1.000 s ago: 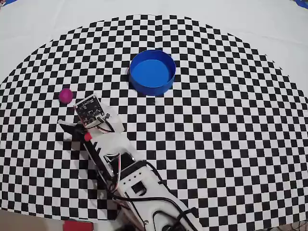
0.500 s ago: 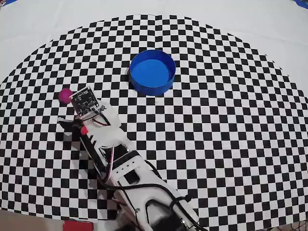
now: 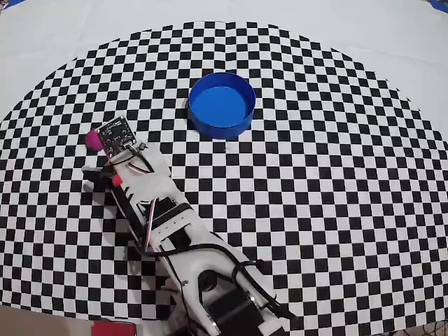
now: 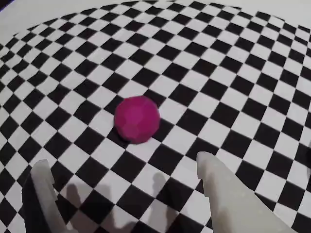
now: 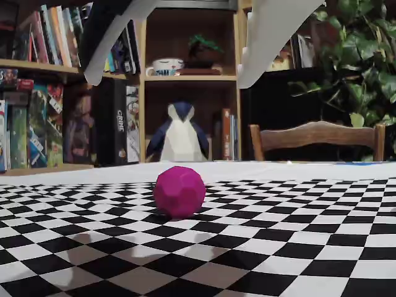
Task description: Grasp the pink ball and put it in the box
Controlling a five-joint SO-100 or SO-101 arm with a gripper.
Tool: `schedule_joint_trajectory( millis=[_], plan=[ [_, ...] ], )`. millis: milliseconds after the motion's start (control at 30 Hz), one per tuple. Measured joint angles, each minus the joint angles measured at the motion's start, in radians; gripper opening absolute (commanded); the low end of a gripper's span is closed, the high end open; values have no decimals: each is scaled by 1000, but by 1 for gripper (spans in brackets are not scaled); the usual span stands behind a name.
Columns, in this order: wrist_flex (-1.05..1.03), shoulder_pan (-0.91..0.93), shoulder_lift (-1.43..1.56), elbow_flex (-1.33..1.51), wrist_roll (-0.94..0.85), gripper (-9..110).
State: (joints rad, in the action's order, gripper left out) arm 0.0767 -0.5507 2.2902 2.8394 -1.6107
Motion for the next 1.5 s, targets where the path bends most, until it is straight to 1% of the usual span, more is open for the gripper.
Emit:
schedule_joint_trajectory(
  millis=[1033, 1500],
  plan=[
    [18, 3, -345, -238, 0, 35],
    [18, 20, -443, -302, 0, 35]
  ],
)
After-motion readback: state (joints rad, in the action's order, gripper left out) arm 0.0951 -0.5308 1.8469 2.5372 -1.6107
